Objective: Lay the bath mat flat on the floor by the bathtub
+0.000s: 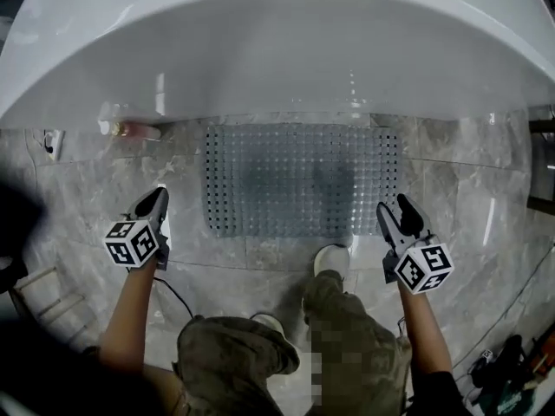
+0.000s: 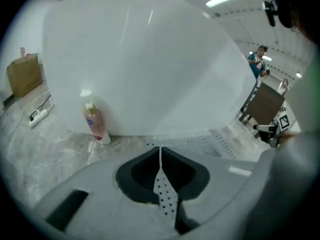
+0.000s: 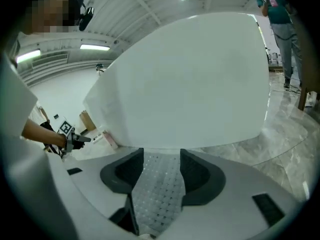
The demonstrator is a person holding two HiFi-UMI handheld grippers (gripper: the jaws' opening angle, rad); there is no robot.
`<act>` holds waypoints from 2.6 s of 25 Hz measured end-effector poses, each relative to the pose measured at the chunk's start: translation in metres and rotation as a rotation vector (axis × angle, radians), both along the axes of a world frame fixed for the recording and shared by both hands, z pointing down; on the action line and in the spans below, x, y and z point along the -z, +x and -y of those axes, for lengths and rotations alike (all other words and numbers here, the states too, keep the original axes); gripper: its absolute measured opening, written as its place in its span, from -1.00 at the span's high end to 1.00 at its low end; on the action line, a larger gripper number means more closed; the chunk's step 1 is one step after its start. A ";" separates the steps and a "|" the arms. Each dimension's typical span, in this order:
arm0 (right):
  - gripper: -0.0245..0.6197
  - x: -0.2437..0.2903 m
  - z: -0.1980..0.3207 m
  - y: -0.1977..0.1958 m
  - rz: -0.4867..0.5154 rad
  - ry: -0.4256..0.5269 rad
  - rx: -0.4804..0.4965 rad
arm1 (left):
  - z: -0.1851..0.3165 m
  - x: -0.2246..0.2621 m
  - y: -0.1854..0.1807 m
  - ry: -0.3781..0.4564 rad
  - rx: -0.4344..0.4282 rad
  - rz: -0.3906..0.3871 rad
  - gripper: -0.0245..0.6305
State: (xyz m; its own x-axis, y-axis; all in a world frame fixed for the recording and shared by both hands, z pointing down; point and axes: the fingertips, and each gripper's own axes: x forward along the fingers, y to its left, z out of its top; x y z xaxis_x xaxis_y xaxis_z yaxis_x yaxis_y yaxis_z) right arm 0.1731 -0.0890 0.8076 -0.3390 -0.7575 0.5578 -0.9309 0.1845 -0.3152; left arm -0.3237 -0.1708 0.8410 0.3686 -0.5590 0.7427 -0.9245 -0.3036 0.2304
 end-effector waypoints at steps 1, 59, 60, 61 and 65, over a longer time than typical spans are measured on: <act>0.21 0.025 -0.001 -0.002 0.005 0.004 -0.002 | -0.009 0.031 0.007 0.042 0.020 -0.019 0.85; 0.89 0.830 -0.333 -0.005 -0.123 0.449 0.027 | -0.411 0.867 0.220 0.718 0.037 -0.149 0.87; 0.89 0.830 -0.334 -0.004 -0.123 0.449 0.030 | -0.412 0.868 0.222 0.719 0.036 -0.146 0.87; 0.89 0.830 -0.335 -0.003 -0.123 0.449 0.033 | -0.413 0.870 0.223 0.720 0.035 -0.144 0.87; 0.89 0.830 -0.338 -0.003 -0.118 0.446 0.041 | -0.416 0.874 0.225 0.724 0.034 -0.135 0.87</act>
State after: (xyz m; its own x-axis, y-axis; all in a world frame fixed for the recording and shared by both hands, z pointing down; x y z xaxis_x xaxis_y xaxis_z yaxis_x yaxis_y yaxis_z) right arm 0.1702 0.2494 -0.0226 -0.3270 -0.9197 0.2172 -0.9449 0.3150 -0.0889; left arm -0.0986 0.2451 -0.0331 0.4042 -0.9050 0.1325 -0.9140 -0.3943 0.0953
